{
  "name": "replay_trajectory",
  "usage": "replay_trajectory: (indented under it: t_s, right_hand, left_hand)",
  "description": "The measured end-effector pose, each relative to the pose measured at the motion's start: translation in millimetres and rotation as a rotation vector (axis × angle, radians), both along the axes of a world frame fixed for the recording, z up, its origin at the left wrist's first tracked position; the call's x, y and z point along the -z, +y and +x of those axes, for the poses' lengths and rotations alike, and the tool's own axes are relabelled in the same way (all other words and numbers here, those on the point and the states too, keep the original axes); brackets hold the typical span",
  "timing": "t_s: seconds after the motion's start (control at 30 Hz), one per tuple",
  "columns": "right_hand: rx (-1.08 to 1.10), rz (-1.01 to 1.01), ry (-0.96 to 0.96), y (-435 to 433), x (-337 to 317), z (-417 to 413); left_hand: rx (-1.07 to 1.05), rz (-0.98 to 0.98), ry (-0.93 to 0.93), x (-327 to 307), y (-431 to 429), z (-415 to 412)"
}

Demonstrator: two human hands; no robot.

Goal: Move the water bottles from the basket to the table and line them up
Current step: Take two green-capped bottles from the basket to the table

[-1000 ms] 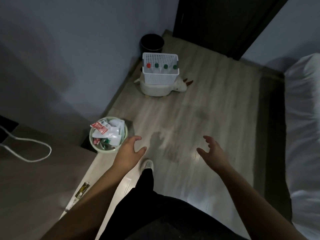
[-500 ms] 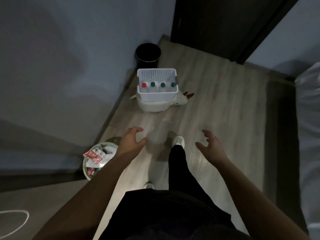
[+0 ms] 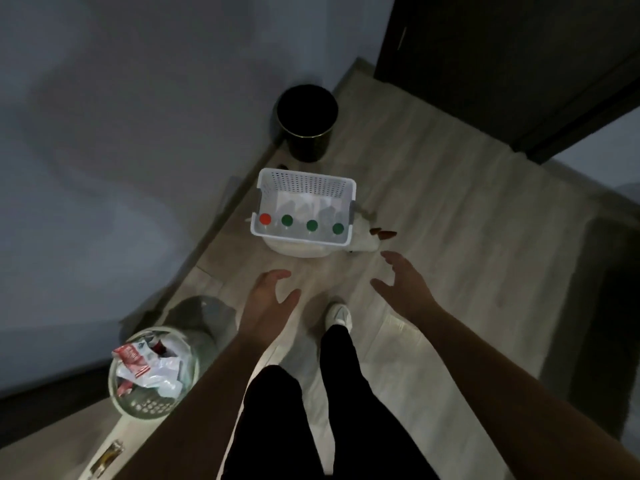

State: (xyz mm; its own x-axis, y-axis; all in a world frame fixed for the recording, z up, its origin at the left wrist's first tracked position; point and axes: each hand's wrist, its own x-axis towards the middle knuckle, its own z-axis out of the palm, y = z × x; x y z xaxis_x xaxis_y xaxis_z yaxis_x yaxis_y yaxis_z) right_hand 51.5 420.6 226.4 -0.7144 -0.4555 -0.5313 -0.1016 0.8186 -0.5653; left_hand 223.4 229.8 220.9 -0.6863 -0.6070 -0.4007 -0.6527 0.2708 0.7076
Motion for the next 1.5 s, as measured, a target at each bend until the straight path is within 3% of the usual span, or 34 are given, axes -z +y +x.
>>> replay_trajectory:
  t_s: [0.3, 0.5, 0.83, 1.03, 1.17, 1.4, 1.5]
  right_hand:
    - [-0.024, -0.08, -0.089, -69.9, 172.8, -82.5]
    - [-0.044, -0.264, 0.044, -93.9, 266.8, -88.0]
    - [0.069, -0.434, 0.135, -119.6, 323.6, -77.9]
    - [0.127, -0.443, 0.123, -128.3, 294.6, -80.7]
    - [0.201, -0.55, 0.035, -135.8, 229.3, -90.0]
    - [0.264, -0.614, -0.097, -131.5, 55.8, -106.3]
    - [0.26, -0.615, -0.142, -124.8, -30.7, -105.4]
  left_hand:
    - [0.014, 0.0, -0.038, 157.8, -29.0, -109.4]
    - [0.025, -0.011, 0.033, 250.5, -48.7, -144.7]
    - [0.019, -0.052, 0.202, 296.6, -59.9, -172.3]
    - [0.015, -0.005, 0.244, 271.0, -68.4, -166.2]
    - [0.05, 0.069, 0.315, 215.0, -76.3, -167.1]
    - [0.128, 0.165, 0.262, 41.8, -108.5, -167.3]
    - [0.065, 0.221, 0.234, -43.0, -115.3, -157.6]
